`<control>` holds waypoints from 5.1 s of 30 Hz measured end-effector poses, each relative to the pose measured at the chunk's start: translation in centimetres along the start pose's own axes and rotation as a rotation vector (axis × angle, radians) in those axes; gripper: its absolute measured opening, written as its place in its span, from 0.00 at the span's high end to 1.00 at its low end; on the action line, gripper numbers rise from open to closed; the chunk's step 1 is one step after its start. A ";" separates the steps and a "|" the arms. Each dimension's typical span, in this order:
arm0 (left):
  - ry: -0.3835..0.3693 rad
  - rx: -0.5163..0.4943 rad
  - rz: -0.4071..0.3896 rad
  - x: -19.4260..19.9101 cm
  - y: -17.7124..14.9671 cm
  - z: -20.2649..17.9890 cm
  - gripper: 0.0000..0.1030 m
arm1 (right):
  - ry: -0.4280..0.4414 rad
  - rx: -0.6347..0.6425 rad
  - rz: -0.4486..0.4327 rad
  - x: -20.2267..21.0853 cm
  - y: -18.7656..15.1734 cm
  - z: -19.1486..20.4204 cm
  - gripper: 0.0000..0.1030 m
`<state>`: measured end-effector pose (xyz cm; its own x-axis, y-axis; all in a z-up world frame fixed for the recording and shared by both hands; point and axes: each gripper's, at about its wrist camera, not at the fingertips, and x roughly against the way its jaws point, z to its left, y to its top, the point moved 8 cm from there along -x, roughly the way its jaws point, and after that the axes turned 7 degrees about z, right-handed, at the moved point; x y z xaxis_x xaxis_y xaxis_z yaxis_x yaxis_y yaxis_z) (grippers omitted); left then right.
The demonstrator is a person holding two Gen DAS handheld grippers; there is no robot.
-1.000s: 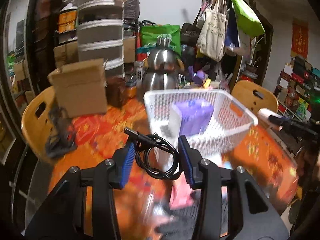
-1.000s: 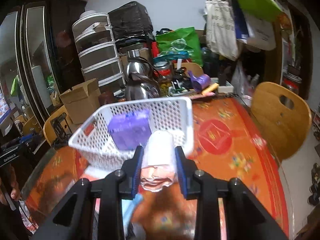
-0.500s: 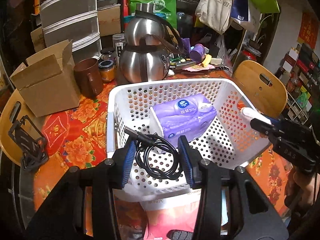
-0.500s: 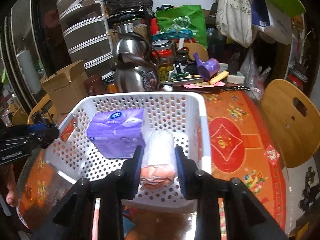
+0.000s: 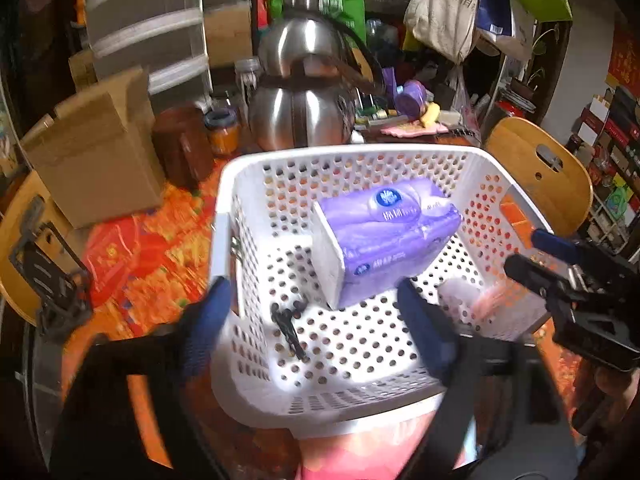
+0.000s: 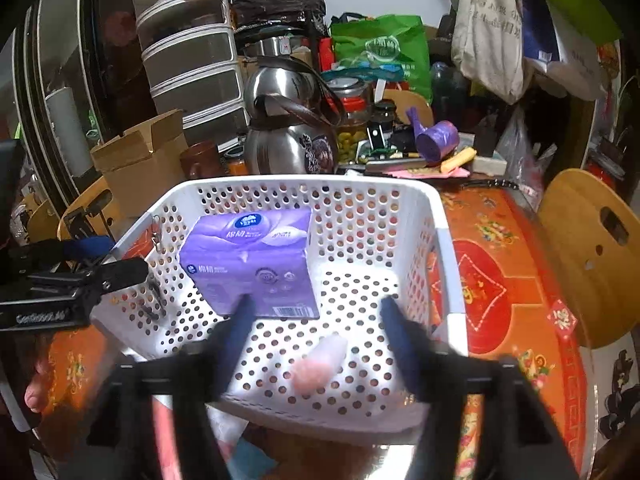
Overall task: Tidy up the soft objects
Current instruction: 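Drop the towel and cable into the basket, opening both tools, then reach both tools to the grey knit glove and grasp its cuff, then carry the grey glove into the basket and release it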
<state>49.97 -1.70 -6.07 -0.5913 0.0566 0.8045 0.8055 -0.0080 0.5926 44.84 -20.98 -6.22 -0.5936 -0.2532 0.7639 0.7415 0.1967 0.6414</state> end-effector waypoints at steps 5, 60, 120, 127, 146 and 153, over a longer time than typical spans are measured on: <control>-0.013 0.003 -0.023 1.1 -0.2 0.2 0.13 | 0.005 -0.022 -0.016 0.5 0.2 -0.2 0.30; -0.016 0.120 -0.030 7.1 -27.7 5.9 0.12 | -0.007 -0.017 -0.095 10.5 -21.7 12.8 0.65; -0.151 0.028 -0.129 9.5 -26.7 2.3 0.90 | 0.054 0.090 -0.118 9.3 -20.7 13.3 0.92; -0.160 0.023 -0.187 12.3 -26.0 2.3 0.90 | 0.075 0.091 -0.165 11.0 -19.7 13.1 0.92; -0.207 -0.038 -0.335 19.7 -16.0 -1.0 0.90 | 0.090 0.096 -0.264 16.9 -11.6 10.0 0.92; -0.205 -0.060 -0.351 20.9 -6.0 -2.3 0.90 | 0.077 0.089 -0.273 17.2 -3.2 7.9 0.92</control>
<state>32.69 -2.78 7.28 -0.8046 0.2642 0.5318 0.5490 -0.0103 0.8358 29.78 -18.43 5.41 -0.7391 -0.3786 0.5571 0.5256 0.1932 0.8285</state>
